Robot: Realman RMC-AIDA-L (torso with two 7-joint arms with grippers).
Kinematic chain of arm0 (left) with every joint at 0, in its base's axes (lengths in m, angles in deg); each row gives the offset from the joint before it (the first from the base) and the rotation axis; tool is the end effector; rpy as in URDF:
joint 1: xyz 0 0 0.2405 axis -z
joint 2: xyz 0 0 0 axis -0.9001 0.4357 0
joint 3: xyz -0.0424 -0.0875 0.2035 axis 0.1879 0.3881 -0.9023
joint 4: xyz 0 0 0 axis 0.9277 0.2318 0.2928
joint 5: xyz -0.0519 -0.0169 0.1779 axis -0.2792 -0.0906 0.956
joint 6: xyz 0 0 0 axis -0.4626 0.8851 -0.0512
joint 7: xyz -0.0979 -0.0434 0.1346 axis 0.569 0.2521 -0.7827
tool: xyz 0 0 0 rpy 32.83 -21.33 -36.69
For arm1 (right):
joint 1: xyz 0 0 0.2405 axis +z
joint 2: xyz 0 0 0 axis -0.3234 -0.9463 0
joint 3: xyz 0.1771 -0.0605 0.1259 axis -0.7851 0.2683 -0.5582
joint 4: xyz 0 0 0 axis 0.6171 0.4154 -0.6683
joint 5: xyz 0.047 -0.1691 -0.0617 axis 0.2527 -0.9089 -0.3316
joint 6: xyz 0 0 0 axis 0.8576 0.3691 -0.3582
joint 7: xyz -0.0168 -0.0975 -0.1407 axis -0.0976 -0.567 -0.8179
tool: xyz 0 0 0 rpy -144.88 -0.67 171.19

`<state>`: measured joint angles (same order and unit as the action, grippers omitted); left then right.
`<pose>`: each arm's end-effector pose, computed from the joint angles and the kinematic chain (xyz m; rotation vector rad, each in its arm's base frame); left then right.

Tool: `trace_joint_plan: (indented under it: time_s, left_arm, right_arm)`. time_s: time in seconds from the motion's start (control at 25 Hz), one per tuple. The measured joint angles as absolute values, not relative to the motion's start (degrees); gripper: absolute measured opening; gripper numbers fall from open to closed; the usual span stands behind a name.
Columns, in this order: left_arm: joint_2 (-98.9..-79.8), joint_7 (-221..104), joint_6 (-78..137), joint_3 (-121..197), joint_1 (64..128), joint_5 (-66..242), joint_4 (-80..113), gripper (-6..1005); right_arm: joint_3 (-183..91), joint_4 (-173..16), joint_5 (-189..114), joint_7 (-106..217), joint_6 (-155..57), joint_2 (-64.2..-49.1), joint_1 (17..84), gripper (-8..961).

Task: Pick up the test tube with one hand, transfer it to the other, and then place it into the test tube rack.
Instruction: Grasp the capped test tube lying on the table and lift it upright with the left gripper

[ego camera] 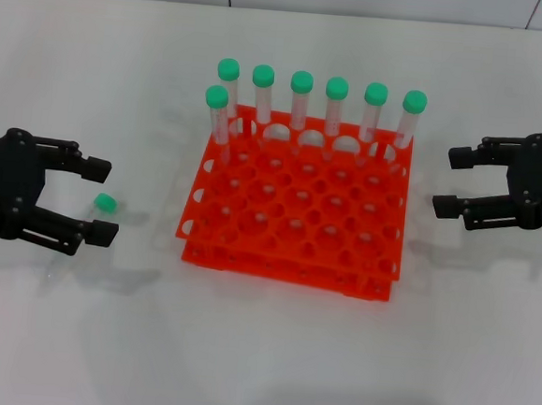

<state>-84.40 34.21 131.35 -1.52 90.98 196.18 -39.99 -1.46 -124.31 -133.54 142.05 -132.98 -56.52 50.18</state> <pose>-0.2221 0.2763 0.0695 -2.9764 -0.5487 -0.3371 0.1933 0.3209 0.0281 -2.8639 0.4590 0.4995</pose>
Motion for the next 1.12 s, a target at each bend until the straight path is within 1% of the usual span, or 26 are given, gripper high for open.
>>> trace_joint_plan:
  time_s: [0.76, 0.84, 1.0, 1.12]
  left_arm:
    - [-84.19, 34.58, 131.18, -1.52, 91.06, 196.18, -40.02, 882]
    - [-83.86, 35.65, 131.16, -1.52, 91.06, 196.32, -40.04, 882]
    - [-82.55, 41.45, 131.26, -1.55, 91.36, 197.60, -42.48, 881]
    - [-81.47, 49.41, 132.36, -1.70, 93.45, 203.60, -44.97, 881]
  right_arm:
    - [-1.54, -124.59, -133.09, 141.65, -132.44, -56.94, 49.78, 785]
    - [-1.54, -124.60, -132.96, 141.63, -132.37, -57.02, 49.72, 785]
    - [-1.54, -124.60, -132.92, 141.56, -132.27, -57.14, 49.69, 785]
    - [-1.58, -124.61, -132.89, 141.53, -132.12, -57.21, 49.65, 785]
